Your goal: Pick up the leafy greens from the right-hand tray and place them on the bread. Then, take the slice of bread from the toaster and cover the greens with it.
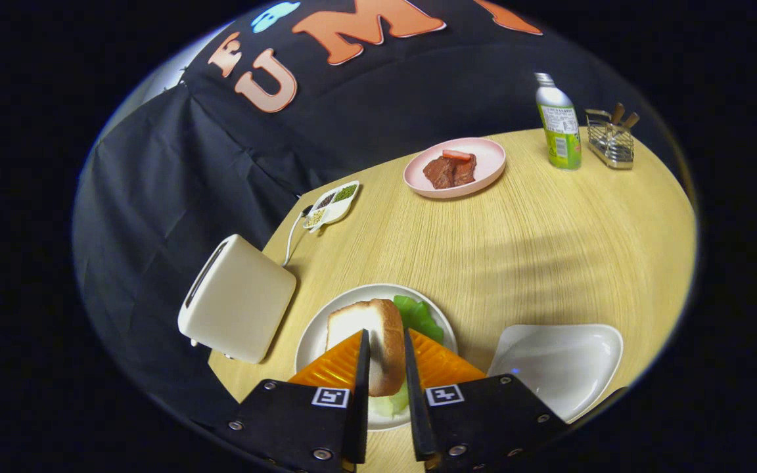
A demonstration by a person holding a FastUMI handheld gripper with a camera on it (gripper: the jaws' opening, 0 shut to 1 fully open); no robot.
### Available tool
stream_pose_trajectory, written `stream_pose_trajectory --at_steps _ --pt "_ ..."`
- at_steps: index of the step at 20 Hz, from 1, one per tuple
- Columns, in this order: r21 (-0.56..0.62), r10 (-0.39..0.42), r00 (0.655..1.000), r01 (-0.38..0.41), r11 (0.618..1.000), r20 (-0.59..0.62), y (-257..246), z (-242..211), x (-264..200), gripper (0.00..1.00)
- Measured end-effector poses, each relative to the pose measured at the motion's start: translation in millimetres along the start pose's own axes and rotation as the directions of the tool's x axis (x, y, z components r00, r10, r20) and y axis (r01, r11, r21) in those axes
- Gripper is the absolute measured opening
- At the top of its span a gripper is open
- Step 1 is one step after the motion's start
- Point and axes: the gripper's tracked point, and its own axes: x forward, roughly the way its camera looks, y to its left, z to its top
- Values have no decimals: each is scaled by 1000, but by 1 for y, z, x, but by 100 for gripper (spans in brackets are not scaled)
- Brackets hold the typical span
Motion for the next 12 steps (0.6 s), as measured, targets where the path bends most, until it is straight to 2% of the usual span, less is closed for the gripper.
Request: stream_pose_trajectory --at_steps 1,2,6,9,12 --pt "-43 -23 1000 23 999 17 -2 1 1 31" --pt "-74 -32 999 34 997 31 -2 2 0 41" --pt "-127 -41 989 59 990 143 6 23 -14 64" --pt "-170 -59 963 106 980 263 10 47 -34 73" --pt "-195 -69 921 154 969 383 15 72 -60 82"
